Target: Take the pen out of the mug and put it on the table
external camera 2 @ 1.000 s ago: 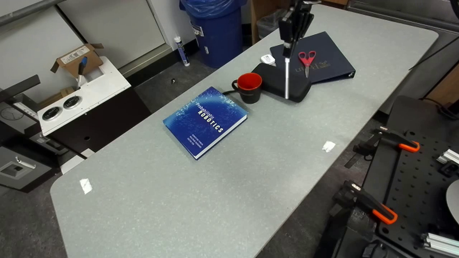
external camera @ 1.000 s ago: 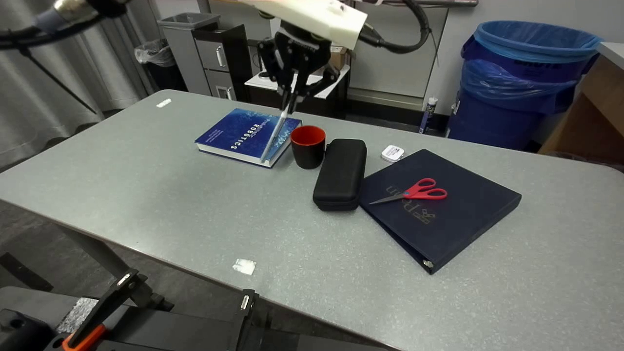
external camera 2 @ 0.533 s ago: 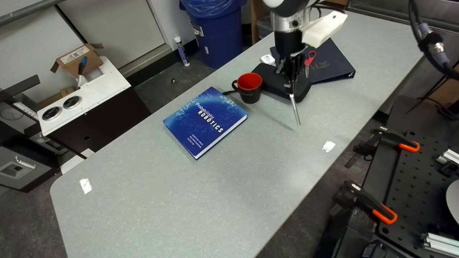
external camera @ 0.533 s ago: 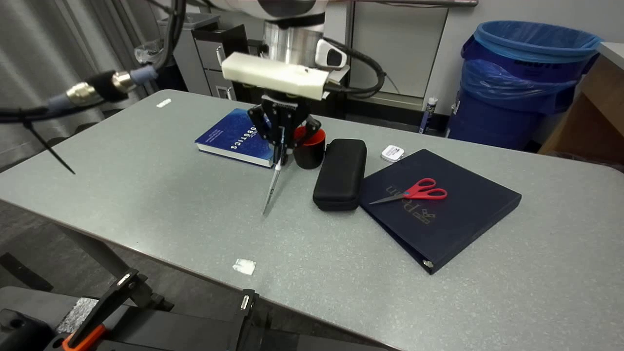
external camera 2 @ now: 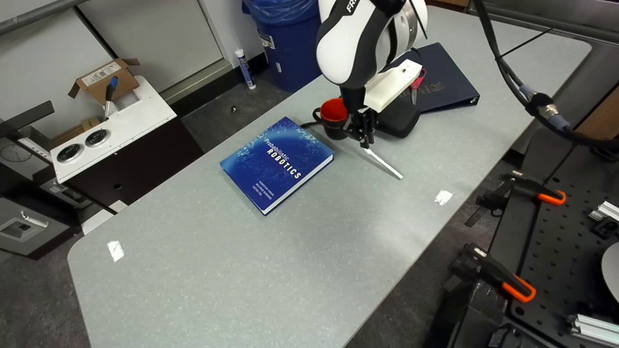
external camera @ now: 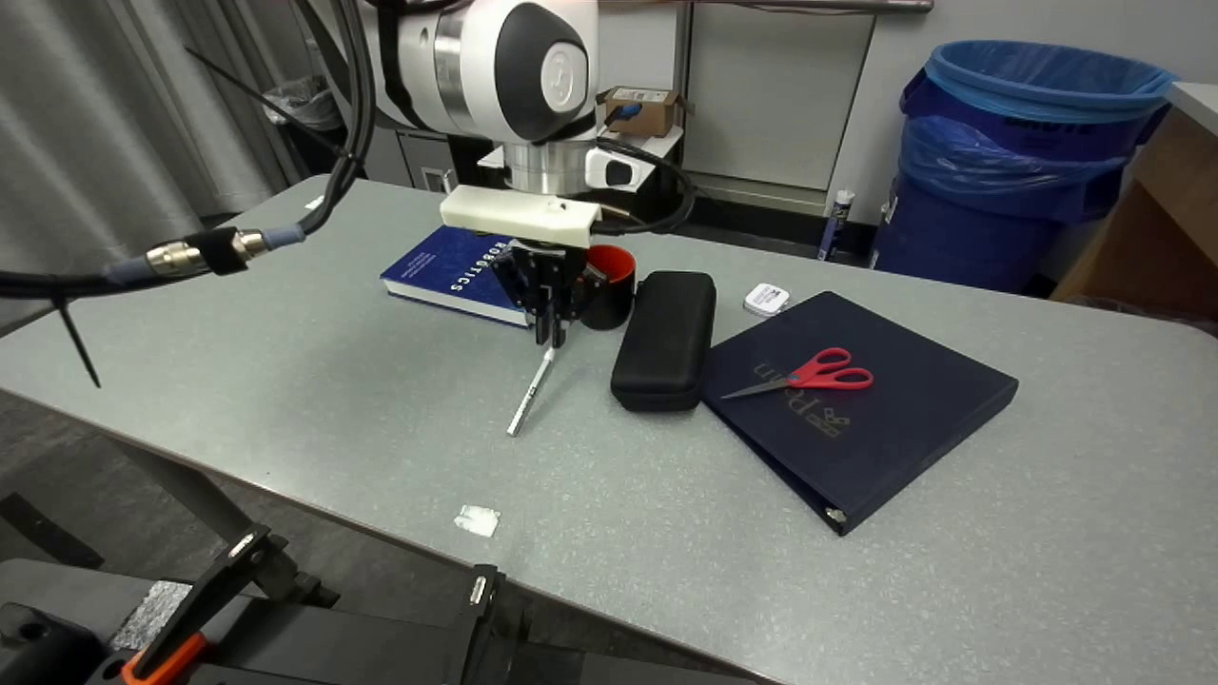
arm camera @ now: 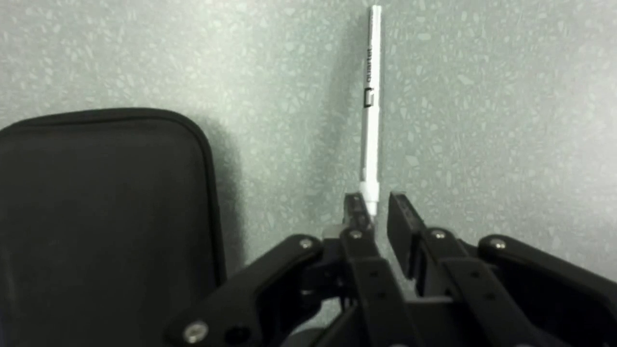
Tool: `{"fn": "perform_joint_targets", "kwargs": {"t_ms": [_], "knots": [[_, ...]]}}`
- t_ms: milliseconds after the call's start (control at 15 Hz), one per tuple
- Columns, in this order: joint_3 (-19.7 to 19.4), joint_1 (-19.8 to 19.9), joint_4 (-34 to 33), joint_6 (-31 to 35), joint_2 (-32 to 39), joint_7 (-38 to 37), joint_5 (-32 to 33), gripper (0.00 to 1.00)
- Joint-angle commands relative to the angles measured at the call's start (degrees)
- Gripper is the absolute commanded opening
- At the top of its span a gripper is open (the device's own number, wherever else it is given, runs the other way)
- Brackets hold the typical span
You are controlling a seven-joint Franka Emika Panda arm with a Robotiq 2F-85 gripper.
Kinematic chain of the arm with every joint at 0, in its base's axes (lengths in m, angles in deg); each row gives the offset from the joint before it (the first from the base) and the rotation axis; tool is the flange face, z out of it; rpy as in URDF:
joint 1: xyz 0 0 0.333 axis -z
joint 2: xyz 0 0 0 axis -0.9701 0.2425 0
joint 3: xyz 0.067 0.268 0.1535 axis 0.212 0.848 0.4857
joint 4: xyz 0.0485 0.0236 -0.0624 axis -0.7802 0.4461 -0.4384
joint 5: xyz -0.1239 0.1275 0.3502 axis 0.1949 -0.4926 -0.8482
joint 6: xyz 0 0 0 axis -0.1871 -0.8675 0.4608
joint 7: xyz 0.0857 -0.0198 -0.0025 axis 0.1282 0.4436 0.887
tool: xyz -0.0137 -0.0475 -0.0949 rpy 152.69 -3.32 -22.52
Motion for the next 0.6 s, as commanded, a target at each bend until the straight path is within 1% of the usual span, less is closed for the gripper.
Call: {"fn": "perform_joint_targets", "kwargs": {"t_ms": [0,200,333,400,467,533], "knots": [[-1.0,-1.0,-1.6,2.3,1.0,-2.5,1.7,0.51],[-0.8,-0.7,-1.7,2.6,0.5,-2.5,1.2,0.75],[-0.7,-0.7,-2.0,2.4,0.5,-2.6,1.1,0.89],[-0.8,-0.7,-2.2,2.4,0.6,-2.8,1.1,0.97],[-0.8,-0.7,-2.2,2.3,0.6,-2.8,1.1,1.00],[-0.8,-0.7,-2.4,1.7,0.6,-2.9,1.2,1.00]]}}
